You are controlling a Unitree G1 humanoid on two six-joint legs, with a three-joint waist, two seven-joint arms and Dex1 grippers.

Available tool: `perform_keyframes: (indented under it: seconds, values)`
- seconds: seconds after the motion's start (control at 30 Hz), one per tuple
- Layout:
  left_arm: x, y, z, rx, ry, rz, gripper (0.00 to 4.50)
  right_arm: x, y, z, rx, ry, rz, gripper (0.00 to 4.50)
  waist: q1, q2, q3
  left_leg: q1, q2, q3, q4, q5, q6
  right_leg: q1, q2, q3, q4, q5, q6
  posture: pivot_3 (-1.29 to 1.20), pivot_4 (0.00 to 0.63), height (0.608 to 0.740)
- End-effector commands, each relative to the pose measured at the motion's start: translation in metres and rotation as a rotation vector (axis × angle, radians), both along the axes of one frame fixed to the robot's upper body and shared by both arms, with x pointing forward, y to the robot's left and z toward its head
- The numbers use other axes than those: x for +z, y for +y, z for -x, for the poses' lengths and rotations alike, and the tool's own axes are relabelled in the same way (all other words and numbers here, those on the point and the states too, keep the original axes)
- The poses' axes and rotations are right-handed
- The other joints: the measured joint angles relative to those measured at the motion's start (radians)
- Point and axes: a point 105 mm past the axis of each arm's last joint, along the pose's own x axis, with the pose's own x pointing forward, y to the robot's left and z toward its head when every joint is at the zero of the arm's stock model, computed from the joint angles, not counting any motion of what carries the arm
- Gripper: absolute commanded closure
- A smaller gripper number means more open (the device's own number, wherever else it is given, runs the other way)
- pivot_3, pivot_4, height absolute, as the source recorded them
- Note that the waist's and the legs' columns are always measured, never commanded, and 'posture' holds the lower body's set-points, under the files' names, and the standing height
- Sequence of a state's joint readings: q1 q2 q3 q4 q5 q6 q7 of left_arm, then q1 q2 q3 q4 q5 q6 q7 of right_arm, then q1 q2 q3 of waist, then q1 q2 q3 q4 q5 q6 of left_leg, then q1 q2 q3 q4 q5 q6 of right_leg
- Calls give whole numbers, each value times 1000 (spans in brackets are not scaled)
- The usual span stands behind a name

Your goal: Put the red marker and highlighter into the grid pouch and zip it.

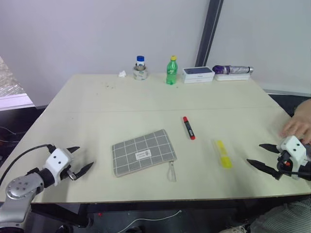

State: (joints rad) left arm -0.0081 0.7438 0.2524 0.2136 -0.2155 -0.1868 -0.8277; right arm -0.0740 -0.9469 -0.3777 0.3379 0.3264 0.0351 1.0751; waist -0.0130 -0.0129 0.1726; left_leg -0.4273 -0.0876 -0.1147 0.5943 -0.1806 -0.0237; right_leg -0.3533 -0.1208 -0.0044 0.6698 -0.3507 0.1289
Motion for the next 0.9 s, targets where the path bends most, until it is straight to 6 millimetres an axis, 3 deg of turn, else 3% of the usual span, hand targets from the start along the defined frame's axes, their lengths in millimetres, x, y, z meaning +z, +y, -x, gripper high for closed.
perform_keyframes:
  seconds: [0.03,0.37,0.6,0.9]
  values:
    - [16,4,1,-6,-63,-8,0,12,-2,-1,3,-47,26,72,0,0,0,0,0,0,0,0,0,0,0,0,0,0,0,0,150,740]
    - [23,10,-2,28,-99,-13,0,13,9,-10,25,-64,28,72,0,0,0,0,0,0,0,0,0,0,0,0,0,0,0,0,150,740]
    - [29,2,1,-41,-145,-50,0,25,43,-23,103,-108,-61,72,-1,0,0,0,0,0,0,0,0,0,0,0,0,0,0,0,150,740]
    - [28,-17,7,-189,-216,-192,0,20,123,-39,243,-144,-150,4479,-1,0,0,0,0,0,0,0,0,-2,0,0,0,0,0,0,150,740]
